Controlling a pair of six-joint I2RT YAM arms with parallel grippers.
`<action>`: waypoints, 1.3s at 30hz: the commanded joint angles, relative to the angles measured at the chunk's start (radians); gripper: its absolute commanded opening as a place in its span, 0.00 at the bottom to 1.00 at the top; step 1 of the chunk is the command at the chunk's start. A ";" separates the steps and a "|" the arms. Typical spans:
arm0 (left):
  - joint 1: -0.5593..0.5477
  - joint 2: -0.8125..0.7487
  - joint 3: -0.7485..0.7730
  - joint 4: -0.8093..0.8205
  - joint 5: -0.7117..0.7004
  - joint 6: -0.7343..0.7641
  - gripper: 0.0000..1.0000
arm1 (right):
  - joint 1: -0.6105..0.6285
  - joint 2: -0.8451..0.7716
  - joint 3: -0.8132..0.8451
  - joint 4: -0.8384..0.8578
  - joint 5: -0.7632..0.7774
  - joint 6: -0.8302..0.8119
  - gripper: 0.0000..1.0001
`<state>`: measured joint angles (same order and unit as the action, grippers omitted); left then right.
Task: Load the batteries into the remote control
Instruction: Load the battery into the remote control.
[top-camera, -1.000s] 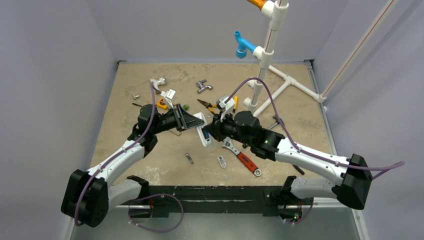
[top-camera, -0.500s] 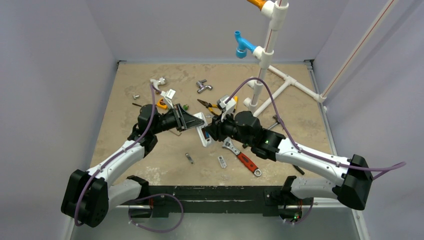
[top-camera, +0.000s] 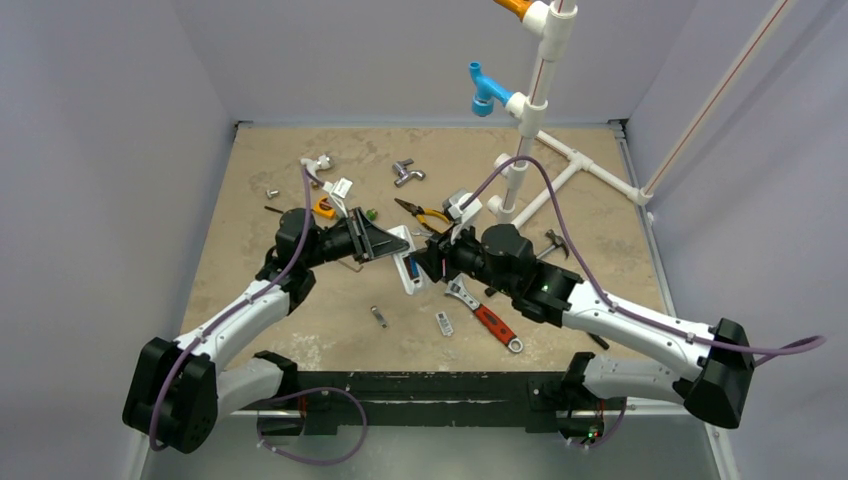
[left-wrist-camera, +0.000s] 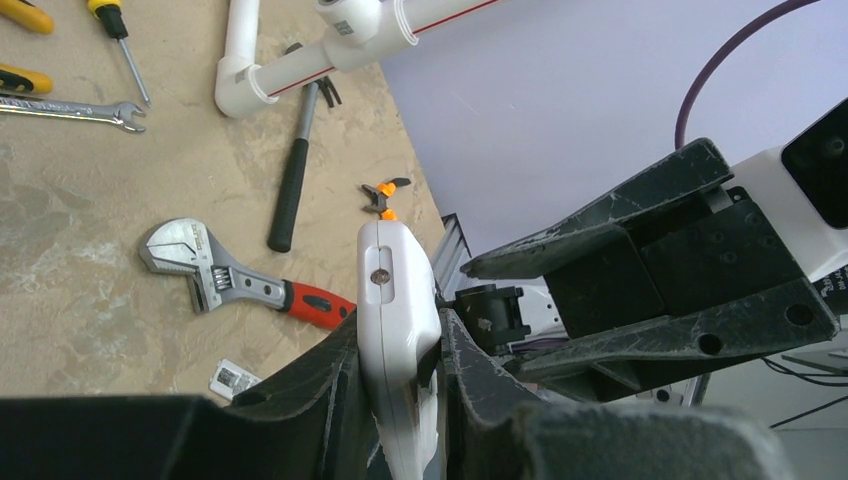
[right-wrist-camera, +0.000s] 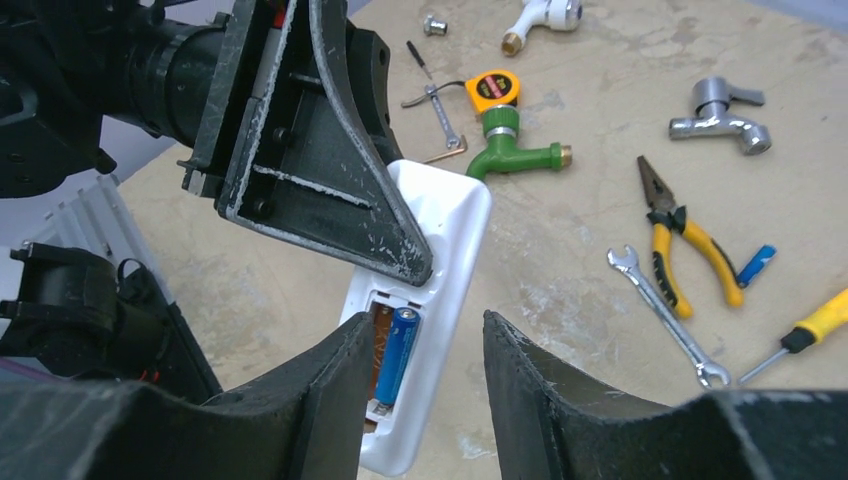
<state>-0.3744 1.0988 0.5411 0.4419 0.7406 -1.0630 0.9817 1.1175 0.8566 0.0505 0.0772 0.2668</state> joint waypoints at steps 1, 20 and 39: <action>-0.002 0.015 0.007 0.101 0.066 -0.003 0.00 | 0.007 -0.064 -0.011 0.040 0.035 -0.118 0.45; -0.104 0.061 0.056 0.094 0.174 0.038 0.00 | 0.006 -0.329 -0.204 0.076 -0.383 -0.771 0.47; -0.135 0.094 0.090 0.107 0.184 0.035 0.00 | 0.006 -0.262 -0.293 0.295 -0.395 -0.705 0.33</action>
<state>-0.5007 1.1885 0.5816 0.4866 0.9043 -1.0512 0.9840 0.8474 0.5694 0.2672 -0.3244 -0.4519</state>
